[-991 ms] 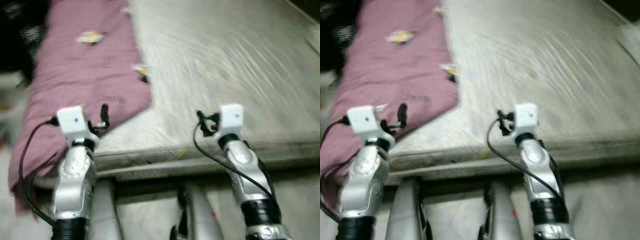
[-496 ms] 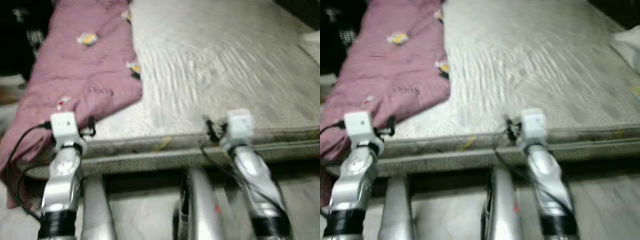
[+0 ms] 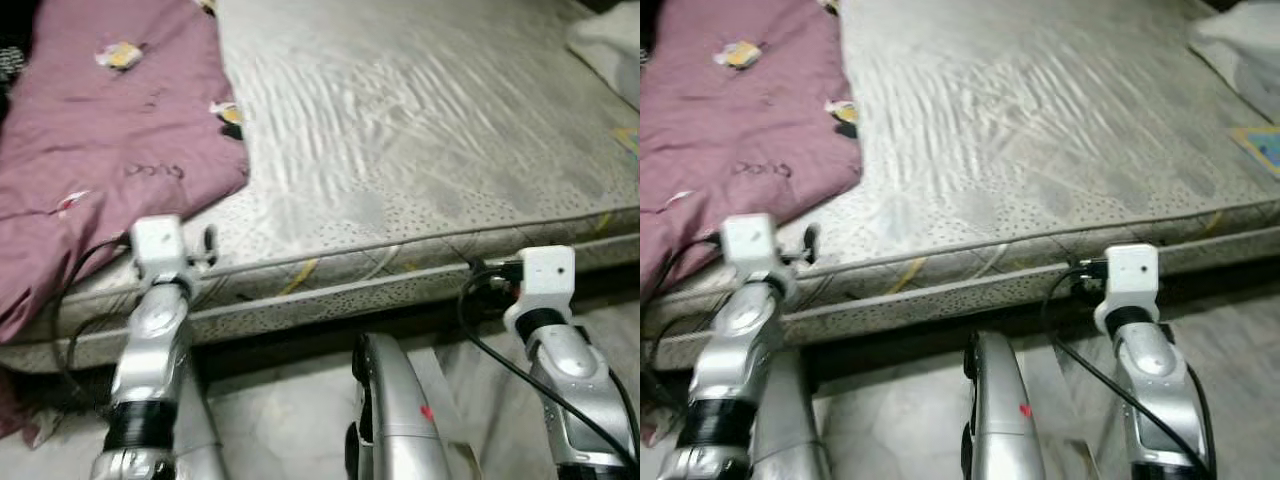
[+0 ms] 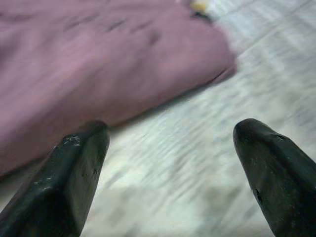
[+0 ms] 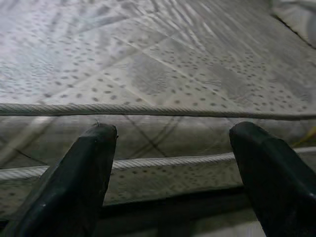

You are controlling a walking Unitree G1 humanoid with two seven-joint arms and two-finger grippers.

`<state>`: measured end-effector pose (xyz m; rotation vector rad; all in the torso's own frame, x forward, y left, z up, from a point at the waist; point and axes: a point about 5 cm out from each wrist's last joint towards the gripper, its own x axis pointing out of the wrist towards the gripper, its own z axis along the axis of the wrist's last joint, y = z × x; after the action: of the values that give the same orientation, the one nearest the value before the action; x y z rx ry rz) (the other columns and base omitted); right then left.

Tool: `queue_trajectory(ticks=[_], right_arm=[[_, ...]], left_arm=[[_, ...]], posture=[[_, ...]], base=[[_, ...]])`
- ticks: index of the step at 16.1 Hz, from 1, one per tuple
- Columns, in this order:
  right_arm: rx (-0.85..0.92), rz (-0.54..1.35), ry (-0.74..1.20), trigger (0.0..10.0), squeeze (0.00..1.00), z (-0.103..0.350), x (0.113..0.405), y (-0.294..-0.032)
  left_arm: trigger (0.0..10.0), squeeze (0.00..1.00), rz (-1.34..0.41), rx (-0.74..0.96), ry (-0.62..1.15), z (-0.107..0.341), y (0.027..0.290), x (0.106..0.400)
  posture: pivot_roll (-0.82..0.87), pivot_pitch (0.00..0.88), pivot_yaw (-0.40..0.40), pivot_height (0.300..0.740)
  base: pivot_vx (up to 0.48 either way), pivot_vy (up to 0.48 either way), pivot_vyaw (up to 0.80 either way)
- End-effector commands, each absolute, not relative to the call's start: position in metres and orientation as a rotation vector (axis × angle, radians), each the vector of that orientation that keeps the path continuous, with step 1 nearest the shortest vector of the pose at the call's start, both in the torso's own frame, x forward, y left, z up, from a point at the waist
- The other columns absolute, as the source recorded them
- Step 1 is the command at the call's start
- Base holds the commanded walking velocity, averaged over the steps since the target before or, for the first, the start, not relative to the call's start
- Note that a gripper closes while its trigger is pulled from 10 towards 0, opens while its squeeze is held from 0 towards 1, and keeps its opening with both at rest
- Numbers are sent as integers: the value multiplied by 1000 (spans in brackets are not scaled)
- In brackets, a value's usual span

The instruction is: Clean up the room

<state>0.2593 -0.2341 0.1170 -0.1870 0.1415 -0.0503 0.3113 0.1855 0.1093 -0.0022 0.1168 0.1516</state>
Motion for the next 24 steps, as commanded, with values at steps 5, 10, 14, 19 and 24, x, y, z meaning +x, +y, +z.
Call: queue_trajectory(ticks=[5, 10, 14, 19, 24], right_arm=[[-226, -45, 171, 10000, 0, 122, 250, -245], [-164, -158, 244, 10000, 0, 108, 238, -269], [-188, -174, 270, 10000, 0, 101, 232, -274], [-200, -153, 273, 10000, 0, 98, 238, -269], [-198, -105, 279, 10000, 0, 95, 245, -262]], left_arm=[[10000, 0, 240, 9, 94, 109, 190, 320], [10000, 0, 468, 26, 106, 99, 220, 310], [10000, 0, 712, -2, -4, 119, 251, 304], [10000, 0, 882, 109, -105, 143, 307, 288], [10000, 0, 833, 119, 142, 115, 322, 295]], posture=[[-135, 164, -81, 487], [-144, 169, -70, 487], [-146, 170, -60, 487], [-118, 167, -68, 487], [-106, 161, -66, 487]], base=[[0, 0, 0], [0, 0, 0], [0, 0, 0], [0, 0, 0], [0, 0, 0]])
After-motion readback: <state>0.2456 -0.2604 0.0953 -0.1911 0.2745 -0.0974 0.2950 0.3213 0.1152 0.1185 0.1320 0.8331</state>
